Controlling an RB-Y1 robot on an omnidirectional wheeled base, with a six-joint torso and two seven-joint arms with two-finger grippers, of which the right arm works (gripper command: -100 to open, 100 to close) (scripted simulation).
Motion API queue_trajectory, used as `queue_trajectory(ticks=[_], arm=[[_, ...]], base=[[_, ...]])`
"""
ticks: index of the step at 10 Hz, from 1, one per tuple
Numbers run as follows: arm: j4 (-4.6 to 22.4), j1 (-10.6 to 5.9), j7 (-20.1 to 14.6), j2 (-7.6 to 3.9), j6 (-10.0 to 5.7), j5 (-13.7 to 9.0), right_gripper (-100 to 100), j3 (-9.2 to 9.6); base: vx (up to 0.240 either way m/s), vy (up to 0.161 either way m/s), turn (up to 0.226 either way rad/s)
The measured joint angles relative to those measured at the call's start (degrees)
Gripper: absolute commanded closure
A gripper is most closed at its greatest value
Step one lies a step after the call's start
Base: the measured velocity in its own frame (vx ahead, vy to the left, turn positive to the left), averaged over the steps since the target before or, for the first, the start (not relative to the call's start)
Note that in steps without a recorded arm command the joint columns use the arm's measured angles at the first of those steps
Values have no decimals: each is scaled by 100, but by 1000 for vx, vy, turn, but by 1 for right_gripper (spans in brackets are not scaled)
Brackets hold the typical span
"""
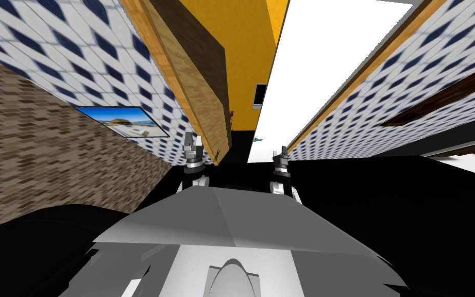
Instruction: Push the door open
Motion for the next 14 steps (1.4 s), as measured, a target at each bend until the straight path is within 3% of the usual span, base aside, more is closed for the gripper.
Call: queue_trajectory(ticks=[2,6,9,14], arm=[[394,-100,36,-7,-154,-1,-100,31],[946,-211,77,-63,-307,-24,-100,93],[1520,-382,130,-73,-480,-34,-100,136],[2200,-496,204,-76,-708,-45,-100,234]], base=[[101,-67,42],[92,-52,40],[99,-59,45],[82,-58,33]])
